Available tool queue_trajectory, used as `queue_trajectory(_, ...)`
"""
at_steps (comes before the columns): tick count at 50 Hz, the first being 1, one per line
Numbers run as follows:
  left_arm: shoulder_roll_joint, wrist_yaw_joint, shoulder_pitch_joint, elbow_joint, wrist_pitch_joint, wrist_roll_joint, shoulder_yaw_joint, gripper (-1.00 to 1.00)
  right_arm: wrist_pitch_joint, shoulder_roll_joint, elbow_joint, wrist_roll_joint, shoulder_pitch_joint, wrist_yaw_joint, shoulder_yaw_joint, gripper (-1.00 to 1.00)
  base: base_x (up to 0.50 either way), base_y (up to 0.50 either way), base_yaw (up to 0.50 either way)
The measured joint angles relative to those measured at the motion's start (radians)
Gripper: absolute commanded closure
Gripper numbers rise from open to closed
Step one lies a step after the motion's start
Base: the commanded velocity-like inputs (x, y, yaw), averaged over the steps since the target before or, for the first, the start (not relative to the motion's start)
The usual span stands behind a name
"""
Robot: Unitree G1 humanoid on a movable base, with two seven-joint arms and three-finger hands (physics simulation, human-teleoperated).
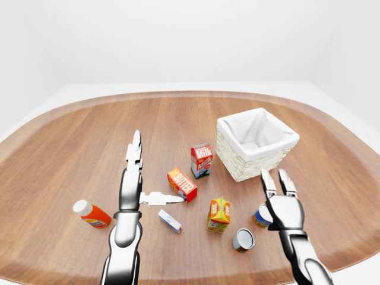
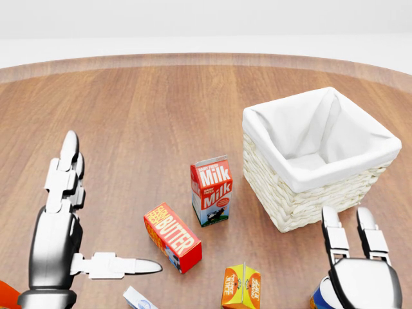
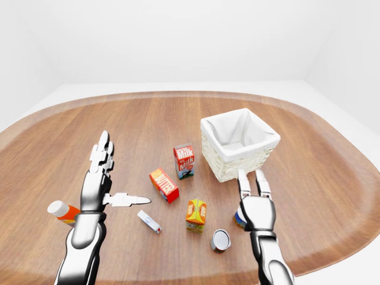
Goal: Pick up the alphabet soup and the tomato sauce, and put them in the basket.
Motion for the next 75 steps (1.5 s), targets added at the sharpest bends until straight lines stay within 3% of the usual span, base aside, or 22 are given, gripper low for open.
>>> queue_trajectory(32, 0.0, -0.002, 0.001, 0.0, 0.0, 0.0, 0.0, -1.0, 0.0, -0.025, 0.164, -0.026, -0.048, -0.11, 0.056, -1.0, 0.0, 0.0, 0.0)
queue_trajectory(75, 0.0, -0.001, -0.005, 0.003, 0.0, 0.004, -0.001, -1.0, 0.0, -0.045, 0.362, -0.027, -0.121, -0.111, 0.109, -1.0, 0.0, 0.0, 0.0)
